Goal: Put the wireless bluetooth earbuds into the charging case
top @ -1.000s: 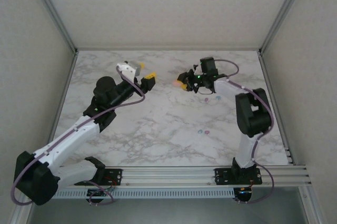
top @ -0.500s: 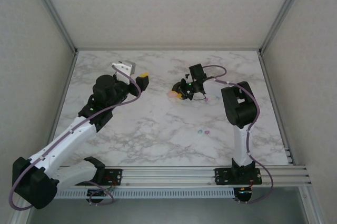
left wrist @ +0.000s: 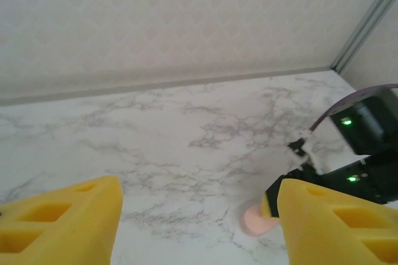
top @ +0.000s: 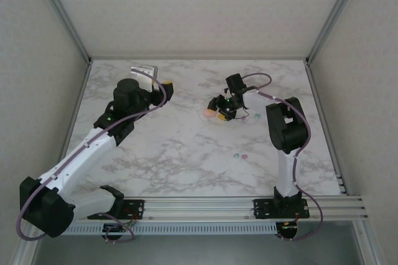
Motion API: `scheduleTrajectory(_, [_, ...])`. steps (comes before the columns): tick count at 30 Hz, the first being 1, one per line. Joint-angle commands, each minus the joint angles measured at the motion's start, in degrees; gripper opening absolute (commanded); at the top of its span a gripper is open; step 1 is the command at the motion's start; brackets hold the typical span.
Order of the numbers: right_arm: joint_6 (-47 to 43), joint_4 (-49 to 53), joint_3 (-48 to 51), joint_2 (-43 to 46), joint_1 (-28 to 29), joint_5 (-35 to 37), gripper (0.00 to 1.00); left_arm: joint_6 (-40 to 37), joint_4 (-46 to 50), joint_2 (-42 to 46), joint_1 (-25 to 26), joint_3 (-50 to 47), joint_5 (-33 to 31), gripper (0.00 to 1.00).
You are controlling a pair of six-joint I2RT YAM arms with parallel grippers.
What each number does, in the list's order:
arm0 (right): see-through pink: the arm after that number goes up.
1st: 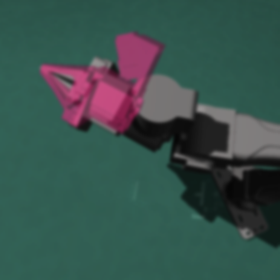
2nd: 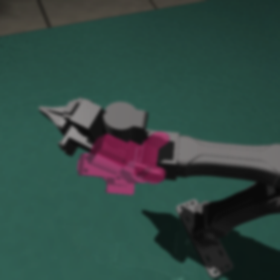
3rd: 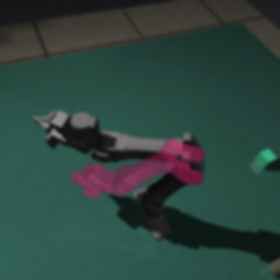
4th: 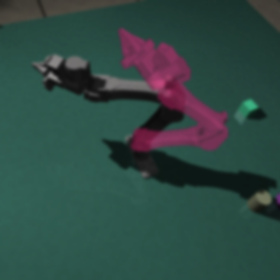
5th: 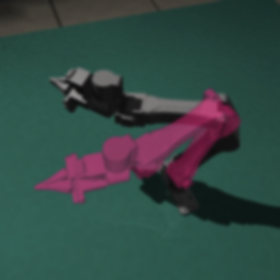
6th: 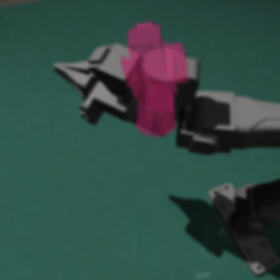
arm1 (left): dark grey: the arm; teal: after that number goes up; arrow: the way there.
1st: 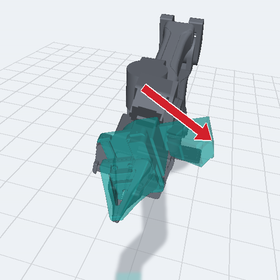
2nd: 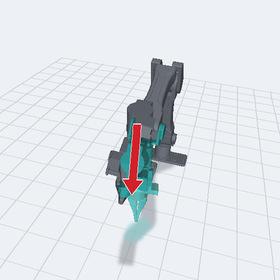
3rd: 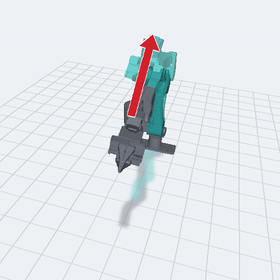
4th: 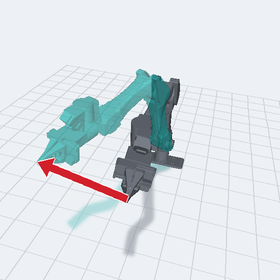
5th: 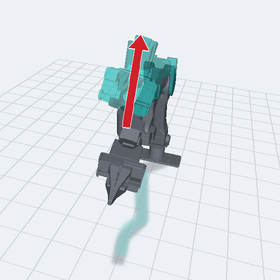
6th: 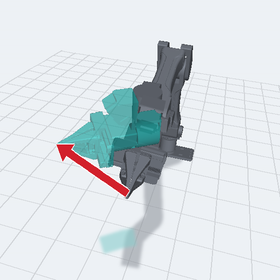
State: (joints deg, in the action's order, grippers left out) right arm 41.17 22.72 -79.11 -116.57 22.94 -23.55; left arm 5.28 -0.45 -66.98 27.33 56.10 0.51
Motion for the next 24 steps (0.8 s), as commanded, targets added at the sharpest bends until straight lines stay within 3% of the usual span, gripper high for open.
scheduleTrajectory(1, [-4.5, 6.6, -2.3, 5.5, -0.4, 5.5, 0.61, 3.4, 6.2, -2.5, -1.8, 4.3, -3.2, 0.66])
scheduleTrajectory(10, [-7.6, 9.4, -0.6, 14.0, -0.3, 8.4, 0.63, 15.9, 32.2, -20.8, -10.8, 17.9, -11.1, 0.69])
scheduleTrajectory(20, [-8.1, 10.6, 0.8, 18.7, -0.3, 7.1, 0.64, 30.9, 43.9, -37.6, -20.2, 28.4, -17.9, 0.65])
scheduleTrajectory(24, [-7.9, 10.4, 1.6, 20.5, -0.3, 7.1, 0.64, 32.5, 47.2, -44.1, -22.4, 33.9, -16.9, 0.63])
